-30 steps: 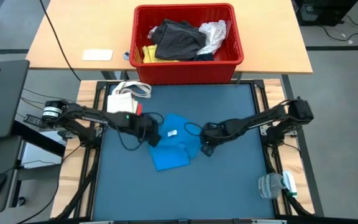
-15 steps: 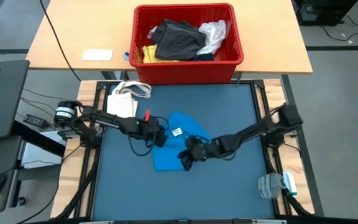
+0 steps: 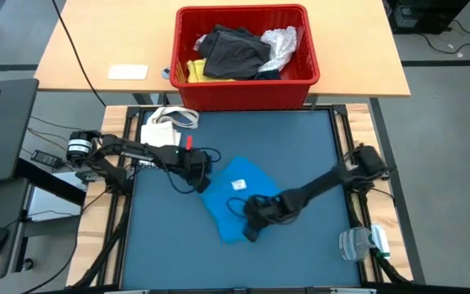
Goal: Fold laundry
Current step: Fold the blue shorts
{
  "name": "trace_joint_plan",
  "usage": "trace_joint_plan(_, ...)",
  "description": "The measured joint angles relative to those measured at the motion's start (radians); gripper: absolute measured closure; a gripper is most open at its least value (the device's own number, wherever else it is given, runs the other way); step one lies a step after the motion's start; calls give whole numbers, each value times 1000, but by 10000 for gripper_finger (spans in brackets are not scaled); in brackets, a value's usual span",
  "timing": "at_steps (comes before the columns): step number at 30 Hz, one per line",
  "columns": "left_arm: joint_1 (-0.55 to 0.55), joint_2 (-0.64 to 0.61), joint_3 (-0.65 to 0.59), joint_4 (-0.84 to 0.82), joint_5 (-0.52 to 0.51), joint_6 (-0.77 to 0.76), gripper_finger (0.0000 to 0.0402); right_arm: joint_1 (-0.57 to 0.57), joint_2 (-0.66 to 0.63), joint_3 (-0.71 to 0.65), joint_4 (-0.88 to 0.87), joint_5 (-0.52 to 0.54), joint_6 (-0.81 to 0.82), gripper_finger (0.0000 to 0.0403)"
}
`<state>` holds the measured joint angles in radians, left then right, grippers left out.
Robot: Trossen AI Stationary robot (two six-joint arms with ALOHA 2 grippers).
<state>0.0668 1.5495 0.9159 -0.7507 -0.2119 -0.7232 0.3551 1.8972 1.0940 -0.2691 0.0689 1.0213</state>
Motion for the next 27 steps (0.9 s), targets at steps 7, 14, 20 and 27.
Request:
trace_joint_plan(7, -91, -48, 0, 131, 89, 144, 263, 30, -134, -1, -157, 51, 12, 316)
trace_joint_plan(14, -333, -48, 0, 277, 198, 615, 263, 198, -208, -1, -46, 254, 113, 300)
trace_joint_plan(20, -507, -19, 0, 289, 99, 1098, 261, 346, -164, 0, -40, 277, 118, 295)
trace_joint_plan(27, -487, 58, -11, 470, -29, 1134, 246, 360, -101, 25, -60, 49, 113, 263)
